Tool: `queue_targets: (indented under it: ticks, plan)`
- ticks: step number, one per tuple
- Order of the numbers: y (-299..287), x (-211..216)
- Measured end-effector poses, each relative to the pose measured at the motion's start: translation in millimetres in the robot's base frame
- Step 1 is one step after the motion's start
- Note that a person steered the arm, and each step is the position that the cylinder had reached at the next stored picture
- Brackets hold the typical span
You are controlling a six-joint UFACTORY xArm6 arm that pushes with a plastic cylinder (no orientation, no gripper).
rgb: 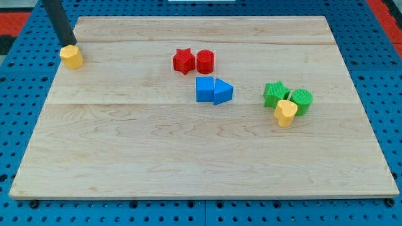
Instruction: Push the yellow hexagon into the yellow heart
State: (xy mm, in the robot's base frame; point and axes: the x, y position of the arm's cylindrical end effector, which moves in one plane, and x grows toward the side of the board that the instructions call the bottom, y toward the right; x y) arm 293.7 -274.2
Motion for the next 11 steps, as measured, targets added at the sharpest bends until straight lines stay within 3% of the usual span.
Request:
queue_targets:
  ticks: [1,3,5,7,8,9,10,11]
  plan:
    - [7.1,38.7]
    - [-12.8,67.0]
    - [35.4,133.3]
    - [72.8,73.7]
    - [94.0,114.6]
    - [88.5,123.5]
    - [36.2,135.1]
    - [87.3,143.4]
